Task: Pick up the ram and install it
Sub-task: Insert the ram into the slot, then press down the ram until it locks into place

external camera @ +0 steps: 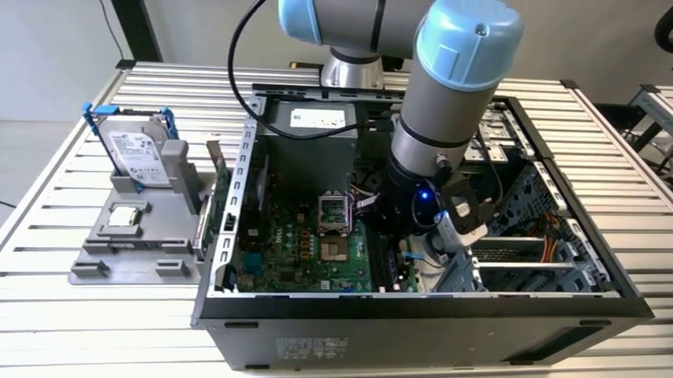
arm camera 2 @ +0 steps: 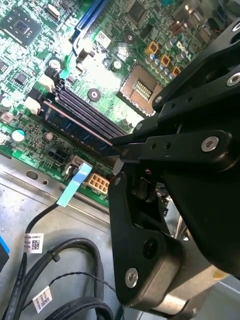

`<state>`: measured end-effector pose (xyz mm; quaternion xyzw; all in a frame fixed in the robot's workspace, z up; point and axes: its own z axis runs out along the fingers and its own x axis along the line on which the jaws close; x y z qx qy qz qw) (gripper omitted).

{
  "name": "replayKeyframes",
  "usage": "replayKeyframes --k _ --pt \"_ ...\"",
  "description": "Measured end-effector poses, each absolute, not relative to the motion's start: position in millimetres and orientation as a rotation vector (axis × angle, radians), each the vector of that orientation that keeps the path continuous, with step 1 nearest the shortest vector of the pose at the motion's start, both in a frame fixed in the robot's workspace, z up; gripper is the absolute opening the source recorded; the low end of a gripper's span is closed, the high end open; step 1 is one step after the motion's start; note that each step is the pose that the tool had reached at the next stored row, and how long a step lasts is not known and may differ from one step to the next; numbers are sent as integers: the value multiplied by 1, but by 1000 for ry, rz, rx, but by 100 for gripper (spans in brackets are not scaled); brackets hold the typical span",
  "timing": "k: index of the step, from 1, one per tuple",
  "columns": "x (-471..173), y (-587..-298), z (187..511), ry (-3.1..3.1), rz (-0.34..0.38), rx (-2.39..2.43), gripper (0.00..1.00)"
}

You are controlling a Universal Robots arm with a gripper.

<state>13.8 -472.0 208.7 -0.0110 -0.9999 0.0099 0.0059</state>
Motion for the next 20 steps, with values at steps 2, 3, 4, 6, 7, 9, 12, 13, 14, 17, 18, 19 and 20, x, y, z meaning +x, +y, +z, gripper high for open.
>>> replayKeyframes --k 2,3,4,6,7,9,12,13,14,17,18,19,20 --pt "14 -472 209 -3129 31 -35 0" --pt "14 -472 209 -3129 31 -35 0" --pt "14 -472 209 -3129 31 -35 0" --pt "14 -472 209 -3129 31 -35 0" --pt "14 -472 209 -3128 32 -35 0" --pt "14 -472 208 -3129 30 -35 100" --pt "14 -472 212 -3127 35 -38 100" --pt "14 -472 217 -3127 36 -41 100" --pt "14 -472 221 -3127 36 -41 100" --pt "14 -472 235 -3127 35 -41 100" --pt "14 -472 240 -3127 35 -41 100" --pt "14 -472 244 -3127 35 -41 100" --pt "14 -472 248 -3127 35 -41 100"
